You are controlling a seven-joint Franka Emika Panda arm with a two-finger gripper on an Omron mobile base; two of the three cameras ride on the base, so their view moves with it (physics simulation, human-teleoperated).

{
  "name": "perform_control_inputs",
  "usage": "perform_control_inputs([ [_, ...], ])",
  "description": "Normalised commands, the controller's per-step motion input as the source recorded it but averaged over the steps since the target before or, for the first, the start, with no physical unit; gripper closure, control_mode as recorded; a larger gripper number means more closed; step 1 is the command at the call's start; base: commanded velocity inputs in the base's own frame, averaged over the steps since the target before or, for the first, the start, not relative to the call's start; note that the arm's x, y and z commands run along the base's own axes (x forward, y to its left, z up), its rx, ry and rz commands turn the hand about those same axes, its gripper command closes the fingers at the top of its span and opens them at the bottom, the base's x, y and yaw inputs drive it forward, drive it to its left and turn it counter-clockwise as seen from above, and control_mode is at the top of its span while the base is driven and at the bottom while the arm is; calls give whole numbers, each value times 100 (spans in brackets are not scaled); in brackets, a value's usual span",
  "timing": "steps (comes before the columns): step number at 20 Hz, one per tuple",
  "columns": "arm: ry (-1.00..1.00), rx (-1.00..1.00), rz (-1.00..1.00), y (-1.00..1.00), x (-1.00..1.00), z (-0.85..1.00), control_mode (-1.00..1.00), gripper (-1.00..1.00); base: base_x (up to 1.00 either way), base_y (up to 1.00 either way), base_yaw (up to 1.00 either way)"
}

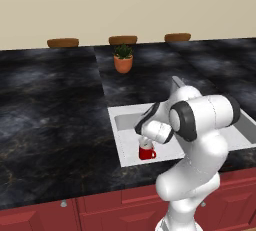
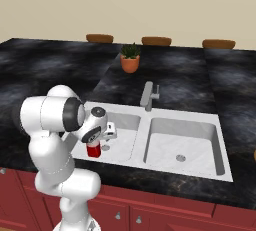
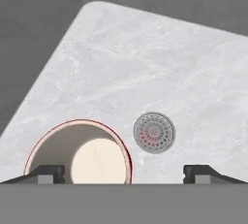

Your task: Place the mug in the left basin and the bowl in the right basin of the sink.

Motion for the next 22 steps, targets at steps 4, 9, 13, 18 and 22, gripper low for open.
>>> perform_control_inputs([
  [4,-2,0,0,0,-7,70,-100,-100,0,0,0],
  [9,0,0,-1,0,-6,79,-100,-100,0,0,0],
  [13,0,0,-3,0,-6,86,-100,-100,0,0,0],
  [18,2,0,-3,0,-11,80,-100,-100,0,0,0],
  [22,0,0,-2,0,-32,64,-100,-100,0,0,0],
])
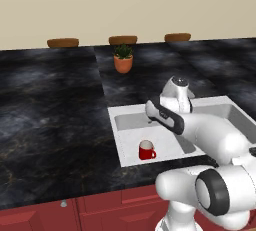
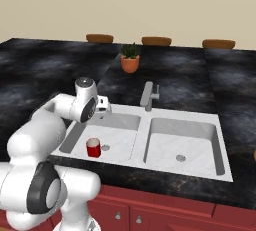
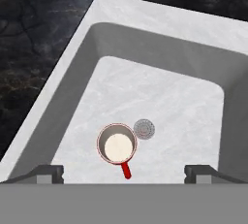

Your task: Place the mug in the left basin and the bowl in the right basin of the sink.

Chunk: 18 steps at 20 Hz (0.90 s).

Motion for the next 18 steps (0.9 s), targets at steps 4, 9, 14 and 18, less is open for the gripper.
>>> perform_control_inputs([
  [4,0,0,-1,0,-29,54,-100,-100,0,0,0],
  [9,0,0,-2,0,-27,55,-100,-100,0,0,0],
  [14,0,0,-4,-5,-42,55,-100,-100,0,0,0],
  [18,0,0,-2,-13,-56,45,-100,-100,0,0,0],
])
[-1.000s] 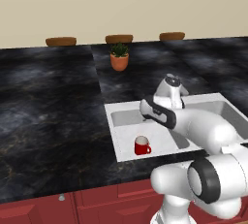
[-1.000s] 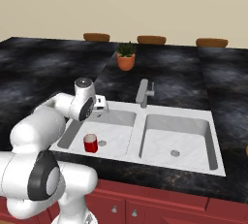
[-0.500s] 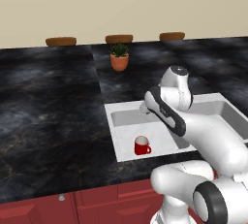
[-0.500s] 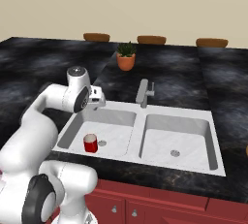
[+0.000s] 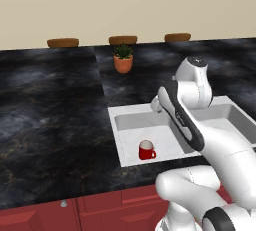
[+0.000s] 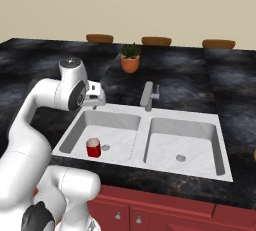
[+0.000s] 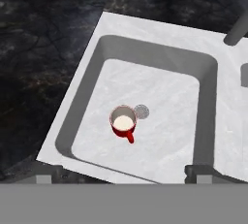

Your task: Place the mug in the left basin and the bowl in the right basin of the sink.

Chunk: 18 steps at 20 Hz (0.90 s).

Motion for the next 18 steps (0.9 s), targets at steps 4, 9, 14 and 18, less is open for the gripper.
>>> perform_control_inputs([
  [4,0,0,-1,-12,-59,35,-100,-100,0,0,0],
  [9,0,0,0,-17,-66,23,-100,-100,0,0,0],
  [14,0,0,0,-16,-60,31,-100,-100,0,0,0],
  [18,0,0,-1,-7,-51,23,-100,-100,0,0,0],
])
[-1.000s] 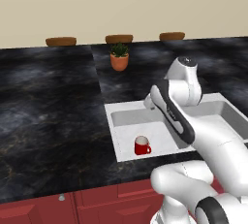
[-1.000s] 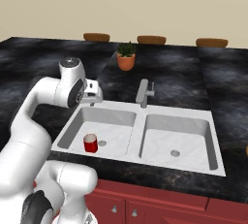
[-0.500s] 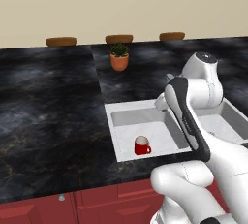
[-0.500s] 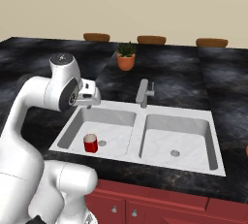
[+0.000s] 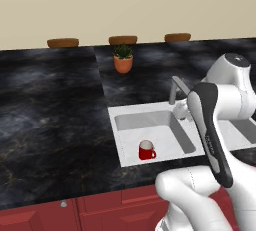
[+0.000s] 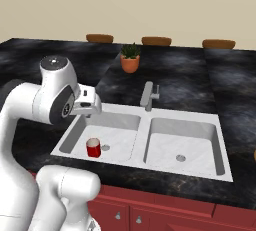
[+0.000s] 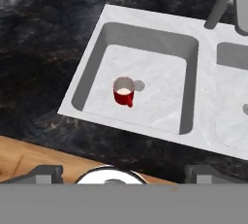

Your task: Place the mug in the left basin and the bowl in the right basin of the sink.

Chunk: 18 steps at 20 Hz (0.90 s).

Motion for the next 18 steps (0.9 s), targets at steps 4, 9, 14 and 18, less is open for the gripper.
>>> perform_control_inputs([
  [4,0,0,-7,-1,-38,26,-100,-100,0,0,0],
  [9,0,2,-15,-9,-25,23,-100,-100,0,0,0],
  [14,0,3,-10,-16,-31,10,-100,-100,0,0,0],
  [18,0,1,-5,-13,-32,2,-100,-100,0,0,0],
])
